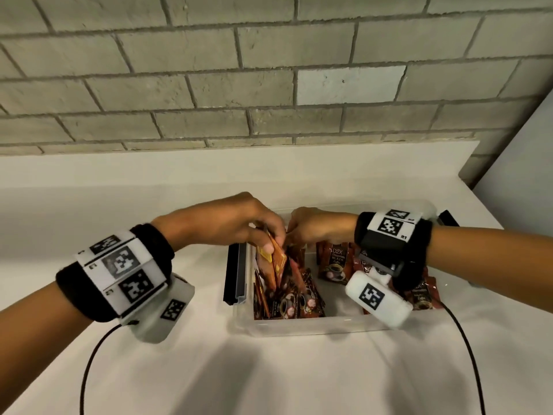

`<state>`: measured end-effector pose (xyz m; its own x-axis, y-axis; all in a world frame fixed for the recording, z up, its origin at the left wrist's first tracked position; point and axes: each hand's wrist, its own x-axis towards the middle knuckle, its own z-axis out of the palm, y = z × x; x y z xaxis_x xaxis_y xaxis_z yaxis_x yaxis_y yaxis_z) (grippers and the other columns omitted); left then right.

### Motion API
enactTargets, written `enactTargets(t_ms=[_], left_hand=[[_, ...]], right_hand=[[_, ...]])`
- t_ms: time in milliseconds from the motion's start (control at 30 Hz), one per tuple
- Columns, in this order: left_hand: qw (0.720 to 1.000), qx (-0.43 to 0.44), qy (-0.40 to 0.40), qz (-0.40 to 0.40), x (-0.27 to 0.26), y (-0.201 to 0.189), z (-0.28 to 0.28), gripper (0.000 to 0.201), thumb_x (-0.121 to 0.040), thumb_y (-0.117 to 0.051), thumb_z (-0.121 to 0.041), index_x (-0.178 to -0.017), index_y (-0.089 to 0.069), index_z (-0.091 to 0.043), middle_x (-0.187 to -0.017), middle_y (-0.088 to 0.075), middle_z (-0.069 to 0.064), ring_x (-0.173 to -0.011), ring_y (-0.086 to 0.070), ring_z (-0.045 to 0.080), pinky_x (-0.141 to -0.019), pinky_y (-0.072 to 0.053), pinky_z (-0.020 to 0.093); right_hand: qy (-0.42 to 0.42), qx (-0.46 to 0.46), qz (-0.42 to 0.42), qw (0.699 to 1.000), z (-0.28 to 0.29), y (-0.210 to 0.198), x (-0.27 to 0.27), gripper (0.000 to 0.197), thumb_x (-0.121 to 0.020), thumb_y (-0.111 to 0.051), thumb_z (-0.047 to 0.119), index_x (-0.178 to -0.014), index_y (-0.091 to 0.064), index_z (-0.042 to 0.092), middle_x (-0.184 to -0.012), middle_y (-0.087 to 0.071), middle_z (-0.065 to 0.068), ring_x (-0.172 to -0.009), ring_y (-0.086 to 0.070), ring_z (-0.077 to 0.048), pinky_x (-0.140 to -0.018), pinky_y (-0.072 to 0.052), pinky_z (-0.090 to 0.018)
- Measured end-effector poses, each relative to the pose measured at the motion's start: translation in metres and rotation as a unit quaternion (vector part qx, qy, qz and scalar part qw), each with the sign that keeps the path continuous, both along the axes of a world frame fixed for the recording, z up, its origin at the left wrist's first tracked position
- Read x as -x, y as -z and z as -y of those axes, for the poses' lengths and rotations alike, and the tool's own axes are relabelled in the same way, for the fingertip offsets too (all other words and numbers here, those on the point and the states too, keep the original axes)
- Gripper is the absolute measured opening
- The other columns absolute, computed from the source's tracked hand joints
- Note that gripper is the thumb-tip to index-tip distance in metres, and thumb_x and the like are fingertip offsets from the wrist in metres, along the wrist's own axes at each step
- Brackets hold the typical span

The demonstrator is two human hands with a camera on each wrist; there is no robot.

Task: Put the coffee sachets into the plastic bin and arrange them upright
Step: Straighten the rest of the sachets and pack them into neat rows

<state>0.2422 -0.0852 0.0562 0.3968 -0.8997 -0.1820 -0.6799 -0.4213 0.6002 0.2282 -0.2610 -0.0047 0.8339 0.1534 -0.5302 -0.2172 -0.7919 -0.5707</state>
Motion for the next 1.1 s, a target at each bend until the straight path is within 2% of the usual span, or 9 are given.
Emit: enactTargets(t_ms=[100,233,400,600,700,767,900,967,1100], left_hand=[[0.997,0.042,-0.059,-0.032,-0.001,-0.008,-0.011,0.011,-0.086,-0.066,-0.014,-0.096,-0.069,-0.015,-0.092,-0.070,-0.010,-0.091,-0.065,0.008,-0.085,-0.049,0.023],[0.972,0.114,-0.185,-0.092,0.002,-0.016,-0.020,0.014,-0.083,-0.066,-0.019,-0.095,-0.068,-0.013,-0.095,-0.071,-0.001,-0.092,-0.066,0.015,-0.077,-0.052,0.021],[0.912,0.207,-0.302,-0.183,0.025,-0.012,-0.010,0.020,-0.084,-0.063,-0.022,-0.101,-0.065,-0.012,-0.103,-0.070,0.007,-0.090,-0.067,0.011,-0.076,-0.055,0.024],[0.820,0.302,-0.369,-0.316,0.066,0.006,0.023,0.021,-0.093,-0.053,-0.014,-0.112,-0.054,-0.005,-0.105,-0.067,0.008,-0.088,-0.070,0.011,-0.067,-0.055,0.019],[0.777,0.323,-0.391,-0.373,0.084,0.020,0.040,0.023,-0.093,-0.051,-0.014,-0.114,-0.051,-0.005,-0.111,-0.065,0.014,-0.095,-0.069,0.017,-0.076,-0.058,0.029],[0.757,0.326,-0.399,-0.403,0.097,0.029,0.051,0.023,-0.095,-0.050,-0.015,-0.115,-0.049,-0.005,-0.111,-0.064,0.013,-0.097,-0.068,0.018,-0.079,-0.058,0.031],[0.725,0.319,-0.414,-0.448,0.115,0.043,0.066,0.010,-0.098,-0.045,-0.017,-0.105,-0.046,-0.010,-0.112,-0.062,0.013,-0.100,-0.066,0.019,-0.085,-0.056,0.040],[0.716,0.311,-0.413,-0.469,0.117,0.048,0.069,0.008,-0.096,-0.047,-0.015,-0.104,-0.047,-0.012,-0.118,-0.062,0.016,-0.107,-0.062,0.024,-0.096,-0.048,0.051],[0.648,0.324,-0.359,-0.589,0.119,0.044,0.065,0.038,-0.078,-0.061,-0.012,-0.115,-0.059,-0.008,-0.115,-0.067,0.017,-0.101,-0.063,0.030,-0.097,-0.044,0.047]], right_hand=[[0.050,-0.142,-0.039,0.988,0.007,-0.013,0.005,0.016,-0.088,-0.064,0.021,-0.078,-0.061,0.009,-0.061,-0.063,0.005,-0.059,-0.048,-0.011,-0.058,-0.040,-0.022],[0.046,-0.212,-0.072,0.973,0.025,-0.035,0.014,0.011,-0.093,-0.051,0.008,-0.103,-0.056,0.011,-0.087,-0.059,-0.003,-0.077,-0.053,-0.012,-0.075,-0.045,-0.025],[0.123,-0.324,0.018,0.938,0.053,-0.065,0.051,0.036,-0.089,-0.055,-0.002,-0.119,-0.046,0.015,-0.114,-0.064,-0.013,-0.098,-0.066,-0.022,-0.074,-0.056,-0.025],[0.285,-0.426,0.091,0.854,0.059,-0.063,0.108,0.018,-0.097,-0.046,0.017,-0.114,-0.047,0.015,-0.121,-0.057,-0.016,-0.098,-0.061,-0.025,-0.090,-0.053,-0.044],[0.261,-0.392,0.067,0.880,0.058,-0.040,0.127,0.089,-0.076,-0.059,0.065,-0.147,-0.020,0.031,-0.150,-0.035,-0.002,-0.131,-0.044,-0.019,-0.107,-0.036,-0.054],[0.234,-0.369,0.081,0.896,0.054,-0.031,0.136,0.114,-0.061,-0.071,0.072,-0.149,-0.006,0.039,-0.154,-0.028,0.006,-0.139,-0.033,-0.016,-0.112,-0.029,-0.055],[0.226,-0.389,0.126,0.884,0.054,-0.022,0.142,0.061,-0.079,-0.072,0.021,-0.131,-0.039,0.027,-0.121,-0.063,0.007,-0.112,-0.060,-0.006,-0.089,-0.054,-0.031],[0.194,-0.393,0.113,0.891,0.058,-0.023,0.144,0.051,-0.082,-0.067,0.016,-0.126,-0.042,0.024,-0.117,-0.065,0.004,-0.108,-0.063,-0.007,-0.087,-0.055,-0.028],[0.135,-0.412,0.048,0.900,0.066,-0.026,0.143,0.052,-0.074,-0.069,0.018,-0.117,-0.039,0.017,-0.114,-0.064,-0.007,-0.105,-0.066,-0.019,-0.084,-0.056,-0.034]])
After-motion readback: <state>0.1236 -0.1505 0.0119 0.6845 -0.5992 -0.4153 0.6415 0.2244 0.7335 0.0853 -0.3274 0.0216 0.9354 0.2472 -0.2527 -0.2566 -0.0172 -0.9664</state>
